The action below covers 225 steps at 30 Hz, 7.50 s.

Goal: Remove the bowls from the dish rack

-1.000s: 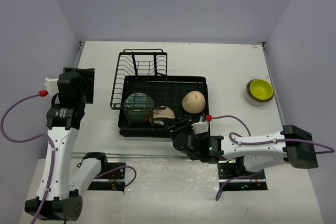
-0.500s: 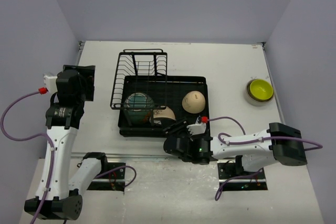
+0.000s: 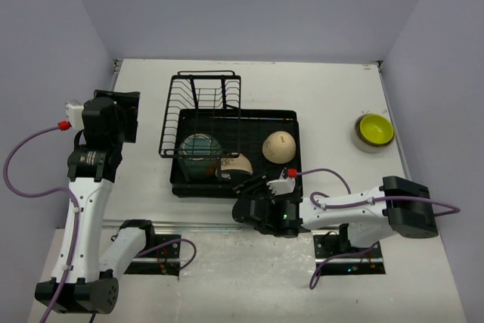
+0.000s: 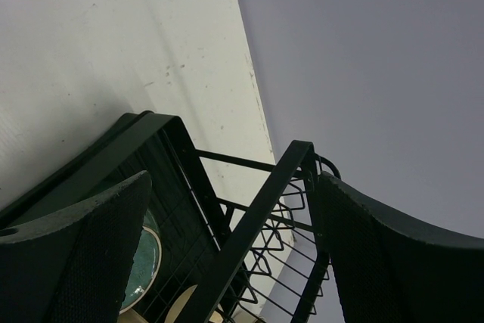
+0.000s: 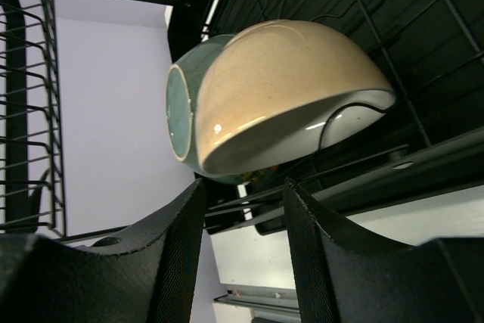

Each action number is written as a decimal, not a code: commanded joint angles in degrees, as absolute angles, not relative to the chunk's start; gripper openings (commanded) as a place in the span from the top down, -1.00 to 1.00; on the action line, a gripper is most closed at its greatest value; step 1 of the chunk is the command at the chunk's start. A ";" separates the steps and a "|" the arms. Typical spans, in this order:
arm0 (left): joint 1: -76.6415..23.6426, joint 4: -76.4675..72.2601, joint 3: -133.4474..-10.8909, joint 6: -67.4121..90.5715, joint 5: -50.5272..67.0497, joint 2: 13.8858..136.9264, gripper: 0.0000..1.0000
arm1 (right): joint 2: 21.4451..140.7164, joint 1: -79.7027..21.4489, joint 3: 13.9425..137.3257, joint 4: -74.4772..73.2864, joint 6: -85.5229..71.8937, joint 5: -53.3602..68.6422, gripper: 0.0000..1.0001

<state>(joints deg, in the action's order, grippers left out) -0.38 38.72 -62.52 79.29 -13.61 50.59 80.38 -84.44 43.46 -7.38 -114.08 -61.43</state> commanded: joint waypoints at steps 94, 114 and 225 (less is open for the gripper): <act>0.00 35.68 -60.73 79.72 -16.52 50.89 -0.80 | 75.58 -70.23 29.18 31.54 -136.84 -53.18 1.00; 0.00 36.12 -59.06 81.12 -19.51 49.92 -0.82 | 80.51 -66.45 29.36 50.45 -127.10 -47.63 1.00; 0.00 26.37 -51.77 76.20 -19.16 54.49 -0.88 | 83.92 13.18 59.33 -42.54 -23.99 -20.92 1.00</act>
